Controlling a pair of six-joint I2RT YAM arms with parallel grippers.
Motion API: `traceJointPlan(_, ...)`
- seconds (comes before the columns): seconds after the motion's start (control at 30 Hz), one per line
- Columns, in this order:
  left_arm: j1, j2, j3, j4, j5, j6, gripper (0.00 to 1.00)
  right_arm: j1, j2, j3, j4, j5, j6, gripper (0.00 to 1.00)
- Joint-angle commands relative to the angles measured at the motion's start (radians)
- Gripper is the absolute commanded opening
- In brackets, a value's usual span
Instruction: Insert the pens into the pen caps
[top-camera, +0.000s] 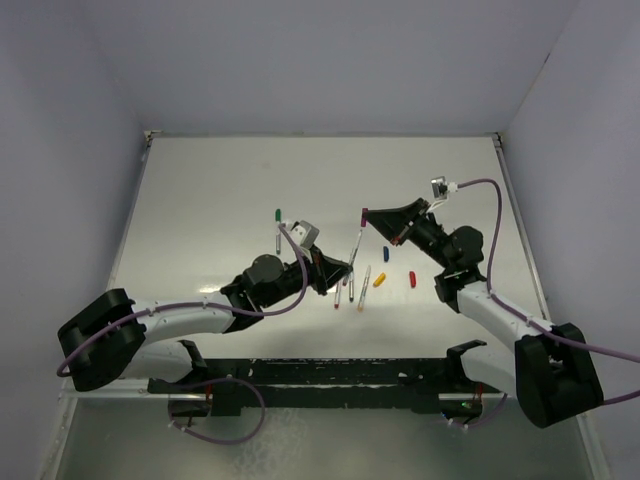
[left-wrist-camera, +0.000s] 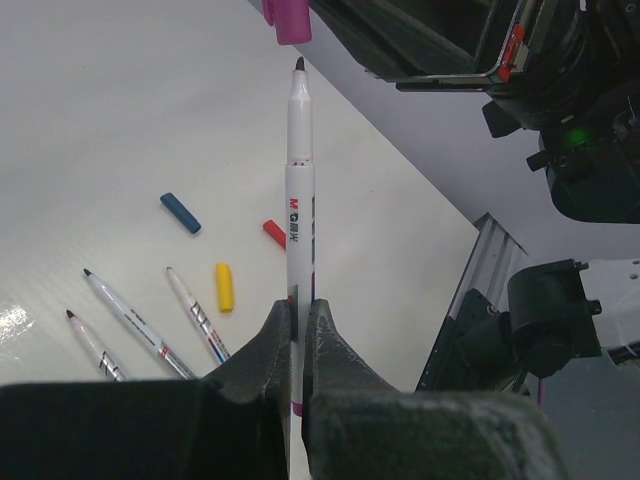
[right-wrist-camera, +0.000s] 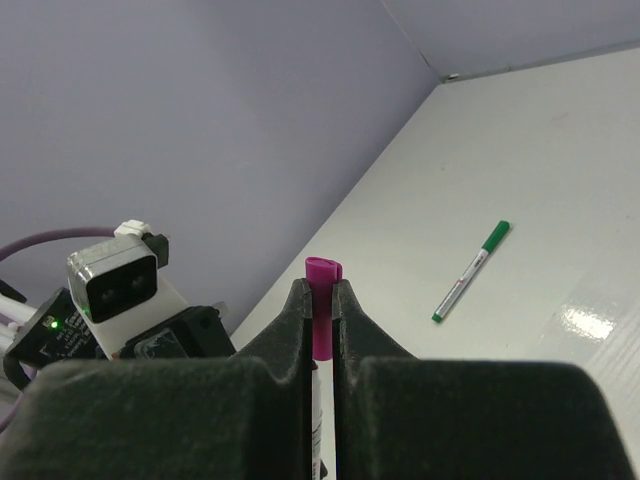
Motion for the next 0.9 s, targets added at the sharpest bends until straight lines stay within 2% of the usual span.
traceJointPlan(0.0,0.01,-0.003,0.043,0.062,-0.005,-0.002,0.0,0.004,0.012,-0.006,0.096,-0.028,0.019,0.0)
traceJointPlan(0.87,0.02,0.017,0.052,0.071,0.022,-0.013,0.0,0.021,0.056,-0.021,0.185,-0.007,0.07,0.0)
